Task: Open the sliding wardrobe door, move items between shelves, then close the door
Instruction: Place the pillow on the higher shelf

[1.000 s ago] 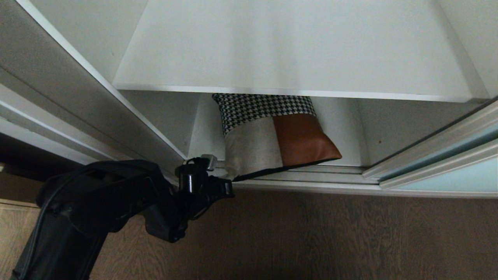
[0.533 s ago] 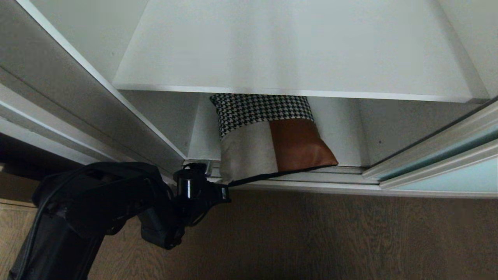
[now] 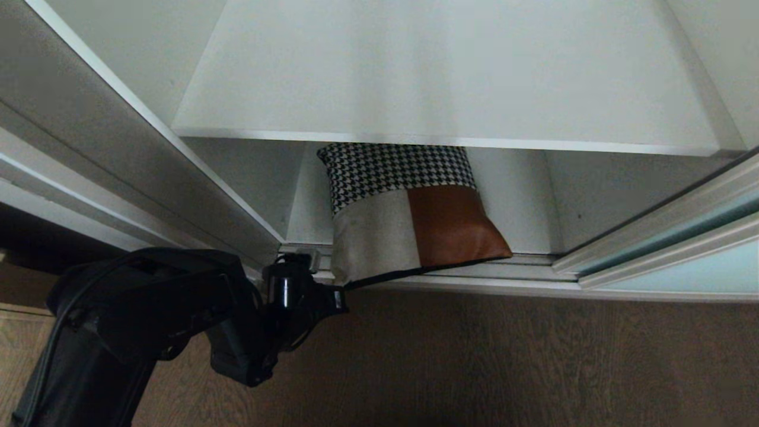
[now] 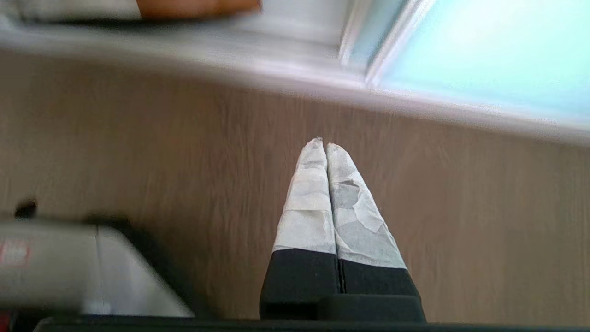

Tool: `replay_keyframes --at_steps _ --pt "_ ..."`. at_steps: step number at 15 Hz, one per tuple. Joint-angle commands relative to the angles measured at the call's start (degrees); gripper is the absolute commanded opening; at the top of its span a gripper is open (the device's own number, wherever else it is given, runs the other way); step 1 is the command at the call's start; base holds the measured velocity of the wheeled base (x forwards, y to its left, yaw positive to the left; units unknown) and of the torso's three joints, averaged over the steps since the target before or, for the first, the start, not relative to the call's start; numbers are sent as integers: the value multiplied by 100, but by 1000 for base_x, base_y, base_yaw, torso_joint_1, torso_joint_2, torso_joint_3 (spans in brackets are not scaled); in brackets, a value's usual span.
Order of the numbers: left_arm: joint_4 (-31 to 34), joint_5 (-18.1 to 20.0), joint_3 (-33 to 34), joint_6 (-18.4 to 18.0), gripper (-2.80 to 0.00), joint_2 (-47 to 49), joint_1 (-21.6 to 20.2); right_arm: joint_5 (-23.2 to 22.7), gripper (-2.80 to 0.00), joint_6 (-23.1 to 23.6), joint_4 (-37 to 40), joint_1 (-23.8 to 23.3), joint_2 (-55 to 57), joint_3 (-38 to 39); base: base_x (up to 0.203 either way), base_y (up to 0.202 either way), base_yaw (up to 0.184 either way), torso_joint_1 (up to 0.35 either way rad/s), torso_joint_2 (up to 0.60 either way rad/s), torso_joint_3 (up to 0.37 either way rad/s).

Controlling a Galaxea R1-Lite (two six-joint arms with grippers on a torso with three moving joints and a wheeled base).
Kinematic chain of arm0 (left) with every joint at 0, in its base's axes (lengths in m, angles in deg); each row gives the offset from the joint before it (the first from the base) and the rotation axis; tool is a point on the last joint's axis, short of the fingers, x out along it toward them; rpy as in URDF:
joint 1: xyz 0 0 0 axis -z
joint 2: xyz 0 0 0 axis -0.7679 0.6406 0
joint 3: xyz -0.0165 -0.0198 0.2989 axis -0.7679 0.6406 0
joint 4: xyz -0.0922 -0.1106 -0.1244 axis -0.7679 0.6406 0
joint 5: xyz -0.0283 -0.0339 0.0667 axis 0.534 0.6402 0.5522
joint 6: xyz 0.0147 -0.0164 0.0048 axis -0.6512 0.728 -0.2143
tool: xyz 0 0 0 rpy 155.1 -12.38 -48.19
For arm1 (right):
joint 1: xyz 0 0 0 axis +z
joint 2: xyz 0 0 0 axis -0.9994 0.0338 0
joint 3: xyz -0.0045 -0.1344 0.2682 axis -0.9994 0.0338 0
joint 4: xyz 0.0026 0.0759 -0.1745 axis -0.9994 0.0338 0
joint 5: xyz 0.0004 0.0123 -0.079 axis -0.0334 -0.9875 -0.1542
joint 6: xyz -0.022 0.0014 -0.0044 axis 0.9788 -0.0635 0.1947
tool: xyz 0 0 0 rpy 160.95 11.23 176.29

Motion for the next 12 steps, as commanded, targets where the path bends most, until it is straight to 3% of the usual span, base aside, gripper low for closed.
replay_keyframes --at_steps 1,3,6,9,12 --pt "-80 -11 -15 31 -280 33 1 -41 -280 -105 703 1 490 -1149 0 0 0 0 0 0" --pt "-106 -13 -23 66 -280 -7 1 -433 -280 -280 1425 -14 1142 -1688 0 0 0 0 0 0" --pt "-101 -13 -23 101 -280 -2 18 -1294 -280 -572 1585 -96 2008 -1791 0 0 0 0 0 0" --pt "-110 -4 -14 119 -280 -11 81 -2073 -280 -772 1560 -116 3129 -1786 0 0 0 0 0 0" --pt "-110 -4 -29 119 -280 -2 115 -2459 -280 -809 944 -100 4490 -1659 0 0 0 0 0 0"
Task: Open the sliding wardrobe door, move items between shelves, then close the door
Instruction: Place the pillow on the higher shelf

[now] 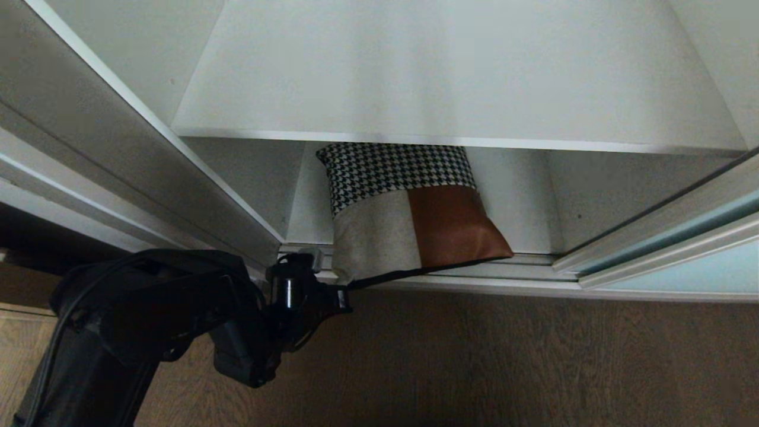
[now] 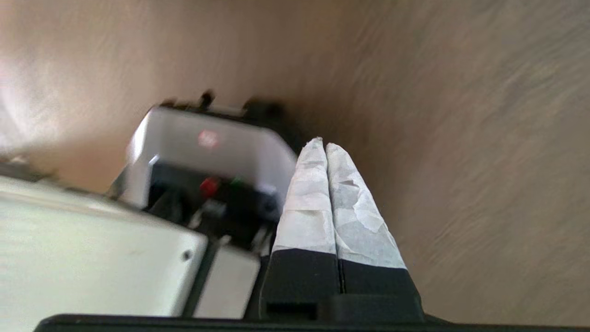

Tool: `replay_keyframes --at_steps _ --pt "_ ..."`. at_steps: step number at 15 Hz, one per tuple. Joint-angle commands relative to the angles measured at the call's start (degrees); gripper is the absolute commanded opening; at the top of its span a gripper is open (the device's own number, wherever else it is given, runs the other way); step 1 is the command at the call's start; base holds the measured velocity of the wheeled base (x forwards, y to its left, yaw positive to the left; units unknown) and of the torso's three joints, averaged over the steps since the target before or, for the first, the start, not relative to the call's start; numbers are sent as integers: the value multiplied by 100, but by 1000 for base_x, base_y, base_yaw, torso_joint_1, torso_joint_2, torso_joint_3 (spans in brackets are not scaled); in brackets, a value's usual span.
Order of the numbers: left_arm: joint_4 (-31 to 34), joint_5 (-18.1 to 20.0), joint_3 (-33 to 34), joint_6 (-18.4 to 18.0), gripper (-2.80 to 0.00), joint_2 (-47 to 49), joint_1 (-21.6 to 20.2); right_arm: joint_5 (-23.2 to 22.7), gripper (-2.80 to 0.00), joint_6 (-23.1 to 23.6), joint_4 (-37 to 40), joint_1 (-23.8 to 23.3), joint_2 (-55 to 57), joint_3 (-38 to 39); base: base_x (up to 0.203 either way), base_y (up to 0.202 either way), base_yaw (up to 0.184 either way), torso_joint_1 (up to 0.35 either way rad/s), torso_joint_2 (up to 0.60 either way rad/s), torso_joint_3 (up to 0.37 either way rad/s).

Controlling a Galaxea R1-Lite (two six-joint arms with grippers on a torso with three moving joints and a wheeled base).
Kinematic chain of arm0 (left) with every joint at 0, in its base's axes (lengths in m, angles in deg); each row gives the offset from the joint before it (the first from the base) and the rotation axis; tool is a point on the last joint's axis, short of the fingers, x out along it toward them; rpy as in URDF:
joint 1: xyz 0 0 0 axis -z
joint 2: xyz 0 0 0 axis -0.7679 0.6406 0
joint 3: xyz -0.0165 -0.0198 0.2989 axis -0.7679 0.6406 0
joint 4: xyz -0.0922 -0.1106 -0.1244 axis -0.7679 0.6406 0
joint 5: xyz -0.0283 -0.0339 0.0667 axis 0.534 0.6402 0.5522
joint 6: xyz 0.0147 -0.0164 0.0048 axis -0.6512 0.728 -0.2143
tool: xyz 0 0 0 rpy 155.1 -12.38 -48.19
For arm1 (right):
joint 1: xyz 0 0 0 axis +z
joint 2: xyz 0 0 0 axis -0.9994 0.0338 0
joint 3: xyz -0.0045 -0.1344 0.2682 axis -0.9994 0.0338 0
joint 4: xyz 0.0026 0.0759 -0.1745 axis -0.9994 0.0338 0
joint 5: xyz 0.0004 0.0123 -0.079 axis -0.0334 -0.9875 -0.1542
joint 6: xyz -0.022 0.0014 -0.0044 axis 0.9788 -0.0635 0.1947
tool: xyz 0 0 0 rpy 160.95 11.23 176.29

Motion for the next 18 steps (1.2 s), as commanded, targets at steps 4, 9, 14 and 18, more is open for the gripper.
replay_keyframes --at_steps 4,9,14,18 --pt "-40 4 -62 36 -280 -8 12 -421 -280 -35 -1444 150 3037 171 0 0 0 0 0 0" --pt "-40 1 -89 36 -280 27 12 -510 -280 -364 -3308 463 5069 181 0 0 0 0 0 0" --pt "-84 9 -72 45 -280 9 12 -520 -280 -1191 -5197 1049 6354 87 0 0 0 0 0 0" --pt "-75 33 -79 71 -280 36 19 -484 -280 -1457 -6067 1145 6965 -99 0 0 0 0 0 0"
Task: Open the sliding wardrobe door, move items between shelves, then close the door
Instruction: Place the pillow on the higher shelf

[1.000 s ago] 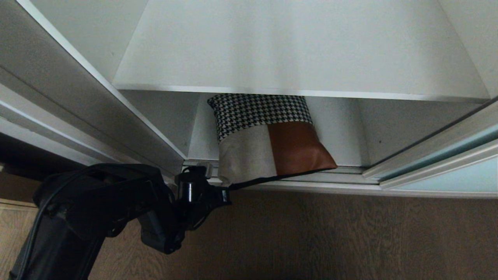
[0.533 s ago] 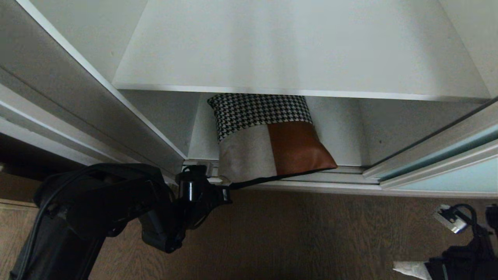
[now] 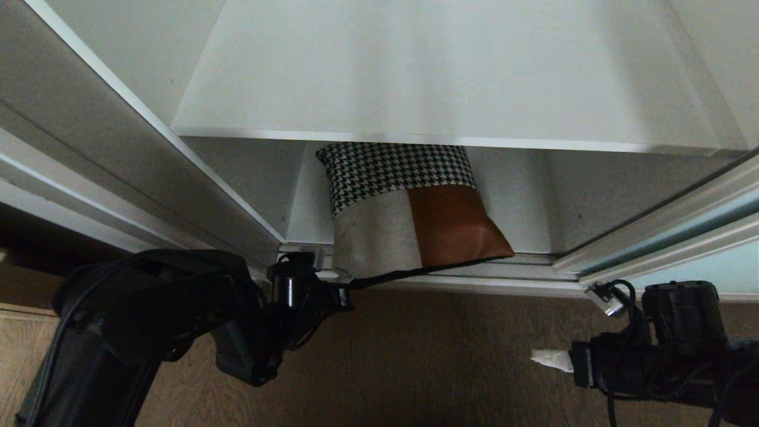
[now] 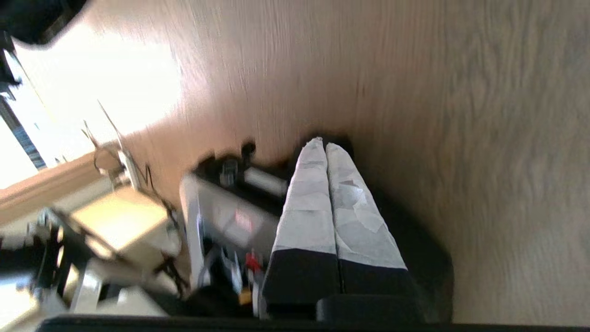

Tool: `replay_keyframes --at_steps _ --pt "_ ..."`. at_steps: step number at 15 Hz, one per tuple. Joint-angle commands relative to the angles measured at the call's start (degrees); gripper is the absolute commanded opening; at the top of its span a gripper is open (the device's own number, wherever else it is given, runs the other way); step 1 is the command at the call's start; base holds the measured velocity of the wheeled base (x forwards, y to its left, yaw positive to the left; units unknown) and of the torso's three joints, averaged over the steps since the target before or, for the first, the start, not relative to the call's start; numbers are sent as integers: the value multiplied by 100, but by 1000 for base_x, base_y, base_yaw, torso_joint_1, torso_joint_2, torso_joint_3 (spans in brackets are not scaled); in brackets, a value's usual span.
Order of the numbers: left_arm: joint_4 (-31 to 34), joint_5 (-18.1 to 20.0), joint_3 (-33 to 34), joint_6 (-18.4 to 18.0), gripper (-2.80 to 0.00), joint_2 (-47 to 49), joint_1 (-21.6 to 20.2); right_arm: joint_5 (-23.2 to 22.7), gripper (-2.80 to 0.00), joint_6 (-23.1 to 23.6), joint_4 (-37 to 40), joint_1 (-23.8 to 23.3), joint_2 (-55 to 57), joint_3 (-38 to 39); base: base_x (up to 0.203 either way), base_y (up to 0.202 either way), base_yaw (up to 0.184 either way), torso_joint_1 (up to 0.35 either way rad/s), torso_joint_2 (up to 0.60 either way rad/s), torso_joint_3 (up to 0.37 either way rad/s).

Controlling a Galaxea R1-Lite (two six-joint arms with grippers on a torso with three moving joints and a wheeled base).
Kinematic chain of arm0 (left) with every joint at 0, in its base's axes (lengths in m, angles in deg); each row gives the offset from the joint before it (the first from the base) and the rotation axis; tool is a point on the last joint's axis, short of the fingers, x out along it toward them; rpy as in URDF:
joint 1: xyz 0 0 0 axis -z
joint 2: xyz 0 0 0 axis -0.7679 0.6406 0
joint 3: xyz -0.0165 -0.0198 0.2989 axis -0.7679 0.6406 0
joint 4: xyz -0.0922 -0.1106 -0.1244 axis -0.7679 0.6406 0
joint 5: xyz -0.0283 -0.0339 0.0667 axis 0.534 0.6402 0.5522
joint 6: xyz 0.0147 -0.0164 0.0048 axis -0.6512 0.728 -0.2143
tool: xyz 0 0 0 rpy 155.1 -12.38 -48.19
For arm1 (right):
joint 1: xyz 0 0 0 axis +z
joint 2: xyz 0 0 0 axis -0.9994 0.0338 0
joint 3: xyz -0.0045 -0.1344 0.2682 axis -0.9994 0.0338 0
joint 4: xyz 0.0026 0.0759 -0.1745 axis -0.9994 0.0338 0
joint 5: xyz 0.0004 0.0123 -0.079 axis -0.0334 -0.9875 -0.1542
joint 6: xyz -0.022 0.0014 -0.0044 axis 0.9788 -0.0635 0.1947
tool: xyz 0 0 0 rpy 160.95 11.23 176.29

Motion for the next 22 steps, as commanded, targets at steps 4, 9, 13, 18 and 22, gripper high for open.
replay_keyframes --at_steps 4,9,13,18,22 --pt "-146 -6 186 15 -280 87 96 -33 -280 -51 -107 19 417 -253 0 0 0 0 0 0" --pt "-310 4 141 15 -280 152 87 -24 0 -214 -96 24 716 -832 0 0 0 0 0 0" --pt "-366 22 173 15 -280 153 87 -38 0 -252 -114 -13 1131 -1240 0 0 0 0 0 0" --pt "-416 30 192 15 -280 153 87 -56 0 -267 -1437 -28 1919 -1400 0 0 0 0 0 0" --pt "-430 39 234 15 -280 147 88 -64 0 -269 -2191 -28 2449 -1684 0 0 0 0 0 0"
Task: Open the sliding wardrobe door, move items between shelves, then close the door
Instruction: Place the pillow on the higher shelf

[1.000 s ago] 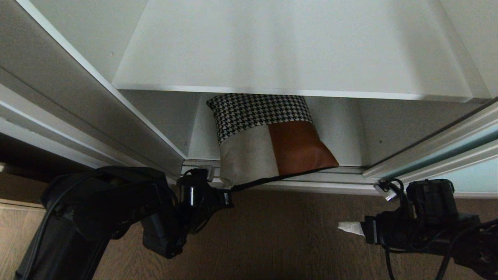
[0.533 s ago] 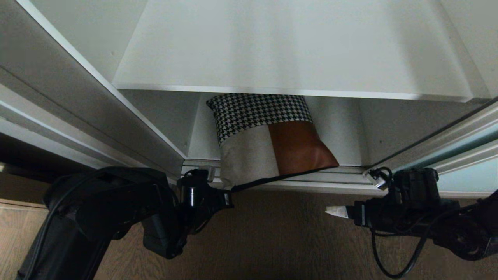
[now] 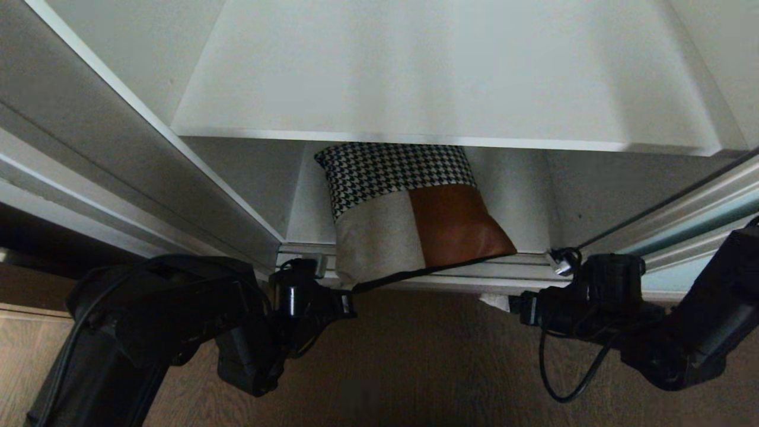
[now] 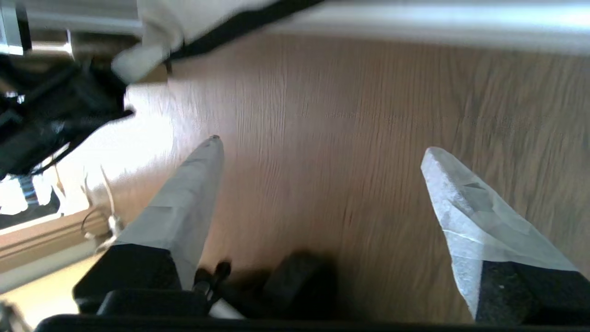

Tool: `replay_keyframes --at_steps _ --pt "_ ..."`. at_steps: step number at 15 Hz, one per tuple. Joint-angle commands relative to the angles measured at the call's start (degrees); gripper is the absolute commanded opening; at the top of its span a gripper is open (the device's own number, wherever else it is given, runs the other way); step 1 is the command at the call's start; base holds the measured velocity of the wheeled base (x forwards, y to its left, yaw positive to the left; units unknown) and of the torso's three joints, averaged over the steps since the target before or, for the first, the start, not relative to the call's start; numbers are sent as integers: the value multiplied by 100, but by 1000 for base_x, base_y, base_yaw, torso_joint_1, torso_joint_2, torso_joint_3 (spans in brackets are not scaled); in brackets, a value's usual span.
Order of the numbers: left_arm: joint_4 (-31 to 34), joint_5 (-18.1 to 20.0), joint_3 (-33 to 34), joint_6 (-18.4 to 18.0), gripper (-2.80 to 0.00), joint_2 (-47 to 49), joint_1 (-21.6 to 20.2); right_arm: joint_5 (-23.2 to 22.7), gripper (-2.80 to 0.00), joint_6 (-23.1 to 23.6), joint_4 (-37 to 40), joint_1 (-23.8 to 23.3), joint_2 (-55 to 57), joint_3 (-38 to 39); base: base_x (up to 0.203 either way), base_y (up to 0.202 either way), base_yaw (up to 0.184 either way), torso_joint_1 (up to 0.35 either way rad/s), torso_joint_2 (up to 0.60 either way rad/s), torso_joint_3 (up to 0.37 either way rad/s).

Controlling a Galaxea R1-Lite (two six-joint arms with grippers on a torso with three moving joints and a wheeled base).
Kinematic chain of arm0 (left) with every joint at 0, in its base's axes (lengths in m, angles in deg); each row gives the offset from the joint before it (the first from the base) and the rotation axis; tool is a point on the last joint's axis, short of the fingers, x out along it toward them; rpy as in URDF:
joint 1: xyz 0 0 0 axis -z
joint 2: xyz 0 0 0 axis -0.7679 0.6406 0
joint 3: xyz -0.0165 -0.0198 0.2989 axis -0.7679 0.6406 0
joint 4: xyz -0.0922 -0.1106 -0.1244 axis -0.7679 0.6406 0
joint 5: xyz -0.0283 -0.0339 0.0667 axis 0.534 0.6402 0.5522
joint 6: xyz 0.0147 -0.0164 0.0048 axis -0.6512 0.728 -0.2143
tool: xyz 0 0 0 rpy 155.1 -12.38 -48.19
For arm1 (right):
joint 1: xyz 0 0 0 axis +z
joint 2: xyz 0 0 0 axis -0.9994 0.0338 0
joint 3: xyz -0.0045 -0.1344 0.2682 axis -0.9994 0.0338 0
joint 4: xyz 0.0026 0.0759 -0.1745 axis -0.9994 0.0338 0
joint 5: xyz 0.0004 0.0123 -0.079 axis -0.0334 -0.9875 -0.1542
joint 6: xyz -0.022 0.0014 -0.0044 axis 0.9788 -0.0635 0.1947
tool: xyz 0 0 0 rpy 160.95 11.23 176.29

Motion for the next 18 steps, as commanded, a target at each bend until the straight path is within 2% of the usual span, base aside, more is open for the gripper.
replay_keyframes --at_steps 1,3,8,14,18 --pt "-48 -1 43 9 -280 -1 1 -17 0 -19 -275 2 429 -244 0 0 0 0 0 0" --pt "-101 8 64 9 -280 -10 1 12 0 -19 -563 2 638 -491 0 0 0 0 0 0" --pt "-92 17 131 9 -280 -1 10 138 0 -11 -680 -147 763 -1060 0 0 0 0 0 0" --pt "-75 17 122 9 -280 8 27 146 0 60 -694 -376 770 -930 0 0 0 0 0 0" --pt "-92 25 159 18 -280 -19 27 155 0 76 -767 -435 1214 -1219 0 0 0 0 0 0"
